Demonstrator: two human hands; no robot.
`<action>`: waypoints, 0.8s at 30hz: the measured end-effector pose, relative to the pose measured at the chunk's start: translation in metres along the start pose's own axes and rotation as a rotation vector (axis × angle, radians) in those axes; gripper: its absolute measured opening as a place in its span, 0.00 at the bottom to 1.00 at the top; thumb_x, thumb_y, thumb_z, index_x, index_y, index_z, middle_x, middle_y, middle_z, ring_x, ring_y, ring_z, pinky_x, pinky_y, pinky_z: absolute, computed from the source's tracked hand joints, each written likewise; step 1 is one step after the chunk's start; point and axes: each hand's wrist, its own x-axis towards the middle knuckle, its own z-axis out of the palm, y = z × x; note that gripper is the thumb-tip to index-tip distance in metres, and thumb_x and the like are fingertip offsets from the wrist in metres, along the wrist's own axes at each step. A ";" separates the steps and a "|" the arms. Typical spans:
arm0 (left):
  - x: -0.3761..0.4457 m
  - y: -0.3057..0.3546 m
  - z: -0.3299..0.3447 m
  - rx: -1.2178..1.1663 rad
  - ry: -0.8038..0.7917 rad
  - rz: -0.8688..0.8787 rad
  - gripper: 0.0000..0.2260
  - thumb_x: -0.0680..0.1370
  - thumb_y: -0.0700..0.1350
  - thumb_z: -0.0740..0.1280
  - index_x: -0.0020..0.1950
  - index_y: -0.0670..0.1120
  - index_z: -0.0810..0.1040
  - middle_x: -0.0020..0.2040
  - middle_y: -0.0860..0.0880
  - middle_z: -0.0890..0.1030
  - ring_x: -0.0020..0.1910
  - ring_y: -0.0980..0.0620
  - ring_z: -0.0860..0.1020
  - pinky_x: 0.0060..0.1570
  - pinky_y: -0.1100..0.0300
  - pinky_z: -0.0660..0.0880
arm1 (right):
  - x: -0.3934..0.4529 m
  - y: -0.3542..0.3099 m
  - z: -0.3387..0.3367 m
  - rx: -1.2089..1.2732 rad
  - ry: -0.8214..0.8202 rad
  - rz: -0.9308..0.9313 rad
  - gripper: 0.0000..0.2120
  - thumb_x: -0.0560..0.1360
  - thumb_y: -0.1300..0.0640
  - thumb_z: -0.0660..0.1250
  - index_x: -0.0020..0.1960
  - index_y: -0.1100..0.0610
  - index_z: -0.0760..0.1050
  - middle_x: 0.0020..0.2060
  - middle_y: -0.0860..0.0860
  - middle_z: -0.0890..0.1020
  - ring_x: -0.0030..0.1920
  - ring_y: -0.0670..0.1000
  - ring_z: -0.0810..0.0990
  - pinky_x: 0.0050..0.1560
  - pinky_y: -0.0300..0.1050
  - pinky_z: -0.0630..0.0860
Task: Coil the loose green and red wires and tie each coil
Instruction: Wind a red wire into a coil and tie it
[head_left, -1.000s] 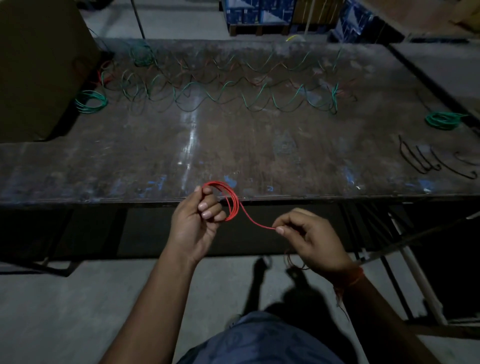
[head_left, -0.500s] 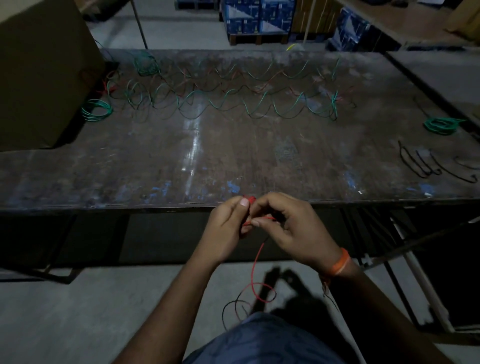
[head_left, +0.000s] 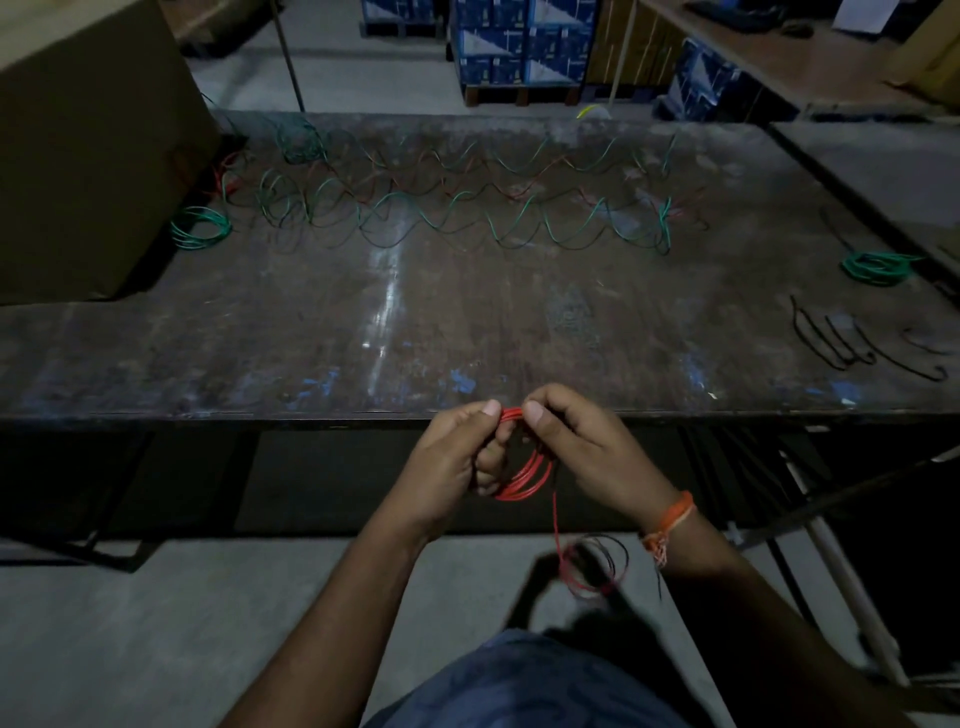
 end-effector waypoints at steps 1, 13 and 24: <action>0.000 -0.001 0.003 -0.009 0.011 -0.002 0.14 0.81 0.51 0.59 0.38 0.47 0.72 0.26 0.52 0.60 0.24 0.57 0.55 0.25 0.65 0.52 | 0.000 0.003 0.001 0.039 0.005 0.023 0.18 0.82 0.44 0.60 0.48 0.57 0.77 0.36 0.47 0.79 0.39 0.45 0.77 0.44 0.47 0.73; 0.013 -0.008 0.042 0.008 -0.015 -0.088 0.15 0.81 0.48 0.61 0.48 0.39 0.82 0.33 0.45 0.77 0.31 0.51 0.74 0.35 0.58 0.72 | -0.010 0.027 -0.021 0.137 0.168 -0.038 0.22 0.83 0.40 0.56 0.39 0.53 0.70 0.29 0.54 0.75 0.31 0.53 0.74 0.34 0.55 0.73; 0.024 -0.024 0.103 0.081 -0.074 -0.064 0.17 0.80 0.44 0.59 0.56 0.34 0.82 0.41 0.37 0.83 0.42 0.44 0.80 0.48 0.57 0.75 | -0.019 0.047 -0.089 0.323 0.037 -0.066 0.23 0.85 0.45 0.57 0.37 0.58 0.66 0.25 0.60 0.75 0.24 0.60 0.77 0.28 0.62 0.72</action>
